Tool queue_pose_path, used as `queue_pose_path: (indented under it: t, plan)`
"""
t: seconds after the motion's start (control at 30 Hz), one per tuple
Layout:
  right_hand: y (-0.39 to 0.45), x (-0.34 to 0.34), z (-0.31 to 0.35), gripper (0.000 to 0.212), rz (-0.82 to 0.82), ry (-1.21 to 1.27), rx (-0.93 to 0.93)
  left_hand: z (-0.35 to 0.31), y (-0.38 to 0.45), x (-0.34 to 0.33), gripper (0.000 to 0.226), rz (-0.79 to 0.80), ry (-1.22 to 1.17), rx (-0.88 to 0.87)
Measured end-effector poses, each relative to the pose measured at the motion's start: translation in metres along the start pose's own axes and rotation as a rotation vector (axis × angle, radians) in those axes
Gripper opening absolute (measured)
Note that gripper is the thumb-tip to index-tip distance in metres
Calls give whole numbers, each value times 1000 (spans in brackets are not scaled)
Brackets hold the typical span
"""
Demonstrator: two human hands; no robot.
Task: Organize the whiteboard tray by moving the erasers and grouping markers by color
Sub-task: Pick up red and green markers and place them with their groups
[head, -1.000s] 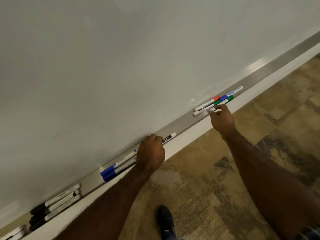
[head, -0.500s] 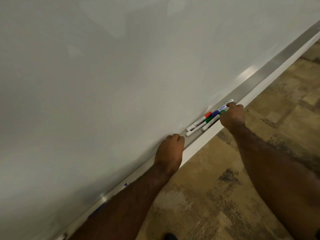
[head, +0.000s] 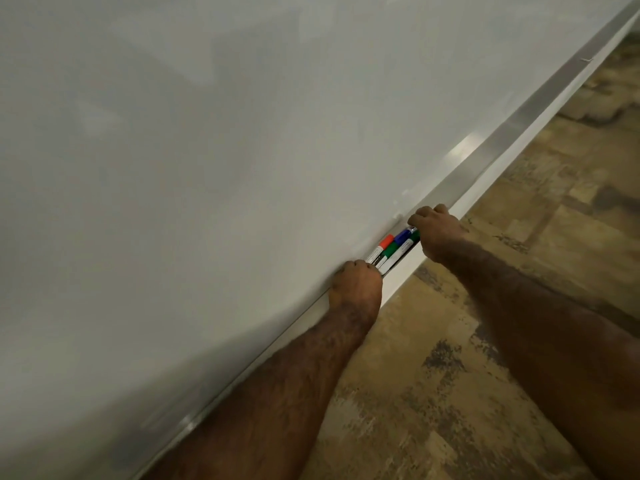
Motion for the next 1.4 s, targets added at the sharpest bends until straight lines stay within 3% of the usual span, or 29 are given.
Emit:
queue_pose_path:
  t: [0.27, 0.5, 1.03, 1.4]
  plan:
    - [-2, -5, 7, 44, 8, 4, 97, 4, -4, -4, 46, -3, -15, 122]
    - [-3, 8, 10, 17, -8, -62, 146, 13, -11, -13, 47, 50, -2, 231]
    - [-9, 4, 23, 20, 45, -159, 2, 21, -21, -17, 54, 30, -119, 333]
    - [-13, 0, 28, 20, 138, -274, 97, 26, -26, -18, 45, -17, -97, 310]
Point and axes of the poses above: each hand's wrist, its own y-axis towards the middle knuckle, its own x-axis out of the back of the hand, z = x × y, the point moved 8 cm from there along y, towards the middle knuckle, and after that the axes turned 2 degrees about z, right-handed, at the moved point
